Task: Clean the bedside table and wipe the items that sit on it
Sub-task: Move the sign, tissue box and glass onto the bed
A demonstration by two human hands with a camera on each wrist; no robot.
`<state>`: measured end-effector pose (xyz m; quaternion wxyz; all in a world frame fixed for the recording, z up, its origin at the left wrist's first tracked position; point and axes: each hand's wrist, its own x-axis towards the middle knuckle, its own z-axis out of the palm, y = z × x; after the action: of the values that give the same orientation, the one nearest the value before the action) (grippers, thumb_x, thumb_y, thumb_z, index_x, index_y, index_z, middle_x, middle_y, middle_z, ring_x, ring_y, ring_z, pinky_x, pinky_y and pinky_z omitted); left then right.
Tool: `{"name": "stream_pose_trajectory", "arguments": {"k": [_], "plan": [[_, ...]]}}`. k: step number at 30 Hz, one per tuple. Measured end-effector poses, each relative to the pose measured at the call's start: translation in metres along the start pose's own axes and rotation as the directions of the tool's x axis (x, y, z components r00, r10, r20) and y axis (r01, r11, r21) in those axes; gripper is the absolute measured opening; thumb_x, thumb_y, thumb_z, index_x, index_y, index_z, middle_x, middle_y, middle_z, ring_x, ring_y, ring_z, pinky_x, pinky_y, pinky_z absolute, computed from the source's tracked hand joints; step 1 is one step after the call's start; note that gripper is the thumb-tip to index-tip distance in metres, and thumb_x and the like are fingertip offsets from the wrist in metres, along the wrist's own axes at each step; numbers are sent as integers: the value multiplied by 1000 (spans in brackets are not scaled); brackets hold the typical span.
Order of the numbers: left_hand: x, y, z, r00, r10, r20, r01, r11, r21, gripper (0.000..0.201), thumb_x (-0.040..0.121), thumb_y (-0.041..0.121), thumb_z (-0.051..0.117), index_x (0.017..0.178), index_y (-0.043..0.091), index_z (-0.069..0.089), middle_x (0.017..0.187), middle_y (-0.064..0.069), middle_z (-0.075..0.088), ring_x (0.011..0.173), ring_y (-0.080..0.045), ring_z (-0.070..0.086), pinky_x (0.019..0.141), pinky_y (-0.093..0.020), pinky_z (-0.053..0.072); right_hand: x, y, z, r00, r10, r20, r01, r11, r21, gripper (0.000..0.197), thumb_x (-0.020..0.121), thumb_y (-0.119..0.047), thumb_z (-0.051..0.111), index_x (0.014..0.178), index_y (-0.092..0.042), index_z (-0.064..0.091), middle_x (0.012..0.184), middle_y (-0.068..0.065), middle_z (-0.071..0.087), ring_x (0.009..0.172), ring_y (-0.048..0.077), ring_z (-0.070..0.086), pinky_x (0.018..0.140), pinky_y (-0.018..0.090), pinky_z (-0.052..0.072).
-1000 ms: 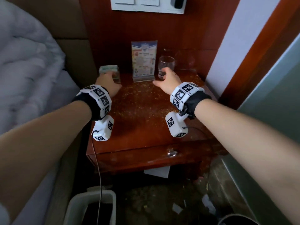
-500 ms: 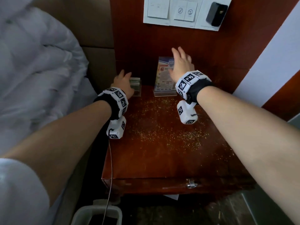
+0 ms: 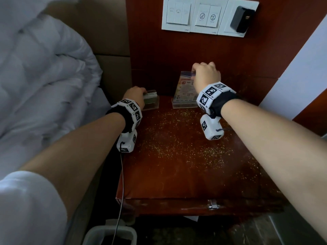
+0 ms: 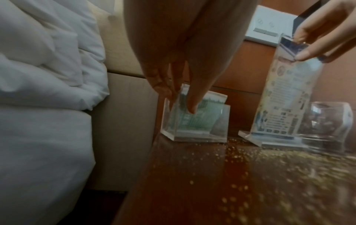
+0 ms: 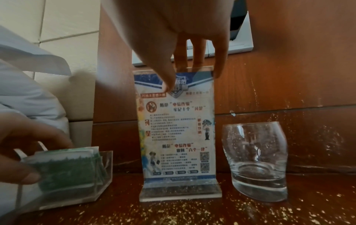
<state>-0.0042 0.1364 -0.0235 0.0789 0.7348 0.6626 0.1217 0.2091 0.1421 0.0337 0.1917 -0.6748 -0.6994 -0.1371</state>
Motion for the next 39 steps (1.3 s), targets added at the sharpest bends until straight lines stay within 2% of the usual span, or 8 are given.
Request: {"name": "stream_pose_trajectory", "arguments": {"k": [3,7,12,21,30,36,39], "plan": [[-6,3,-3,1000,9,-22,-9,1000,-7,40,90,3,52,128,13,56,127,-16,55,116,-31,53,89,-37,46,-2,0,-5,1000,-12,-1,12,1000,4,22,94,-6,45,108,-11,61,111,11,62,112,32,47,78,38,39],[-14,2,-13,998,-2,-67,1,1000,-8,39,91,2,49,129,12,57,126,-19,51,116,-34,51,90,-39,45,-2,-4,-20,999,-35,-29,35,999,16,21,95,-15,48,111,-11,61,111,10,62,112,32,48,73,35,35],[-23,1,-41,995,-14,-100,11,999,-36,40,90,1,48,127,14,58,128,-18,51,115,-36,51,87,-40,46,-5,-16,-44,999,-41,-27,42,998,45,21,95,-17,49,112,-14,60,114,8,62,114,31,48,81,39,41],[-69,-5,-71,985,-44,-166,35,998,-59,37,90,3,52,125,14,60,124,-16,56,111,-34,55,88,-39,47,-36,-33,-86,994,-111,-5,111,991,74,19,94,-20,51,109,-19,61,112,6,62,112,30,48,83,39,39],[-163,7,-100,974,-19,-227,6,998,-58,41,86,1,50,121,17,63,115,-16,64,104,-33,60,84,-36,50,-111,-49,-150,990,-137,-29,140,982,130,16,93,-19,54,105,-18,64,109,6,65,109,28,51,81,38,41],[-251,11,-116,972,33,-234,-48,997,-60,35,84,8,57,114,22,68,109,-10,68,100,-28,63,82,-30,48,-173,-70,-204,990,-144,-4,143,975,172,14,89,-22,62,102,-20,66,110,6,66,110,29,55,87,42,46],[-301,3,-132,963,57,-265,-68,997,-32,35,87,6,53,115,22,67,110,-10,68,101,-28,62,83,-29,46,-207,-89,-230,982,-191,1,187,966,179,15,87,-22,64,102,-19,67,111,5,65,107,29,57,78,36,45]]}}
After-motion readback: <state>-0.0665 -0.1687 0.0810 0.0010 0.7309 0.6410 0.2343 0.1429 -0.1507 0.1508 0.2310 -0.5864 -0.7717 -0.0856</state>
